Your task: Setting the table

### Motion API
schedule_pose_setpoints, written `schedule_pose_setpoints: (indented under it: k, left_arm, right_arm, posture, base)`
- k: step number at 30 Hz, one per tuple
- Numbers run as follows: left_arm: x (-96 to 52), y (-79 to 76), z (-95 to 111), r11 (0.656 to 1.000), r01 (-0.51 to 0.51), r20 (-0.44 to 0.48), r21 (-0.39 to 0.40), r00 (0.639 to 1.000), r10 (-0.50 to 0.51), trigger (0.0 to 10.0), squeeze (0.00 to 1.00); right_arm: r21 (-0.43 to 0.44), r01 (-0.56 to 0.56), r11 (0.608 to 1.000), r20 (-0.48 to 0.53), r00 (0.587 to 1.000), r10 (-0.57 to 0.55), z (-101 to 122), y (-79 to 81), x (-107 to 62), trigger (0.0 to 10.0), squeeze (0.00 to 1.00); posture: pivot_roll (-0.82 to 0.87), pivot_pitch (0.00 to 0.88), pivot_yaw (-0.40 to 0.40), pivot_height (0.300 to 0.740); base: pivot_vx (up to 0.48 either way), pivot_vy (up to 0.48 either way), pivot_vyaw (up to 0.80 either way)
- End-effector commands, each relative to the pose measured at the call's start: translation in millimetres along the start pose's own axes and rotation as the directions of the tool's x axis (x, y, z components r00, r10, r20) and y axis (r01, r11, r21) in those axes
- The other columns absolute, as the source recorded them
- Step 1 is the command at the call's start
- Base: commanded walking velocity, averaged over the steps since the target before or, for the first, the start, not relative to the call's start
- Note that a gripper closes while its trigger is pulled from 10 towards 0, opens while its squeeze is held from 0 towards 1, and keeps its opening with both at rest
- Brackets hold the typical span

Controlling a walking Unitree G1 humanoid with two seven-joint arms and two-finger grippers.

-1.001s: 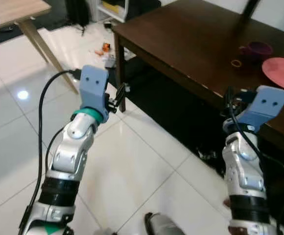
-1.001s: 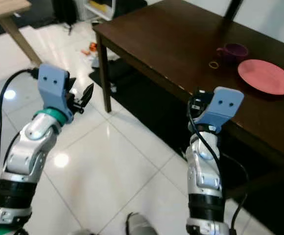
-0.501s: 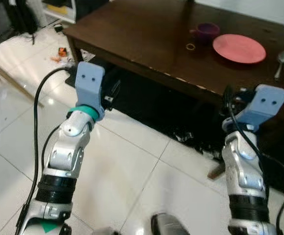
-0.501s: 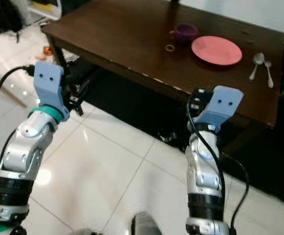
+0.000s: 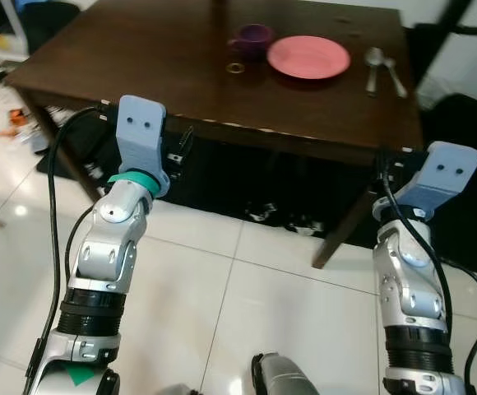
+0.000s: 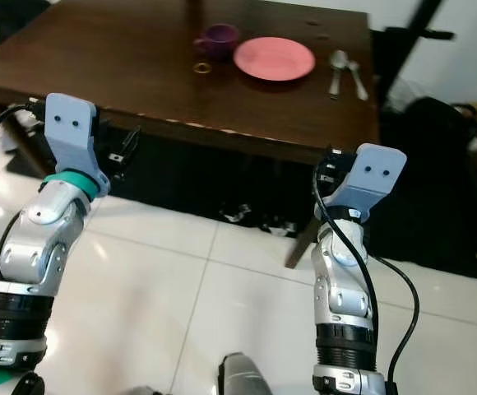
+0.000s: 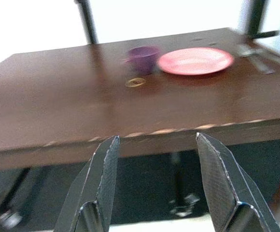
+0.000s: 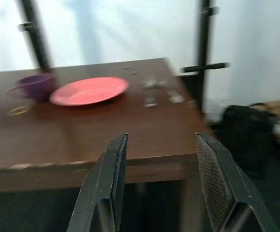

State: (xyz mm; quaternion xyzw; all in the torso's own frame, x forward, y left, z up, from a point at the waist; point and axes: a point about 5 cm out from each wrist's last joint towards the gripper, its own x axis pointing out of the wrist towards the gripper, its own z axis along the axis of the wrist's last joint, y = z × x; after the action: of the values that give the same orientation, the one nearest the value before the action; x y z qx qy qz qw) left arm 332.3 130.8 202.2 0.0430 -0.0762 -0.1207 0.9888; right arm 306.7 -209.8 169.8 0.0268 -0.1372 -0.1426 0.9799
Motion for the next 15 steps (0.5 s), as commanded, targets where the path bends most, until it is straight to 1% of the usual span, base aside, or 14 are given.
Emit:
schedule_pose_setpoints:
  k: [1, 12, 14, 15]
  left_arm:
    - [-1.0, 2.9, -4.2, 1.0, -0.007, -0.014, 0.011, 1.0, 0.008, 10.0, 0.0]
    - [0.0, 2.2, -3.6, 0.999, -0.011, -0.007, 0.035, 1.0, 0.011, 10.0, 0.0]
    - [0.3, 2.4, -2.6, 0.999, -0.016, 0.001, 0.041, 1.0, 0.016, 10.0, 0.0]
    - [0.6, 2.9, -1.7, 0.998, -0.024, 0.01, 0.052, 1.0, 0.024, 10.0, 0.0]
  right_arm:
    - [-0.001, 0.007, 1.0, -0.011, 1.0, -0.007, -1.9, -0.2, -1.0, 10.0, 0.0]
    - [-0.002, 0.01, 1.0, -0.011, 1.0, -0.01, -1.5, -0.6, -1.4, 10.0, 0.0]
    - [0.001, 0.007, 1.0, -0.006, 1.0, -0.007, -1.0, -0.3, -1.6, 10.0, 0.0]
    - [0.002, -0.002, 1.0, 0.002, 1.0, 0.002, 0.1, 1.1, -1.9, 10.0, 0.0]
  posture:
    - [0.02, 0.0, 0.076, 0.74]
    - [0.02, 0.0, 0.077, 0.74]
    - [0.02, 0.0, 0.077, 0.74]
    - [0.02, 0.0, 0.076, 0.74]
  base:
    - [0.0, 0.0, -0.8]
    - [0.0, 0.0, -0.8]
    - [0.296, 0.0, -0.8]
    - [0.48, 0.0, 0.0]
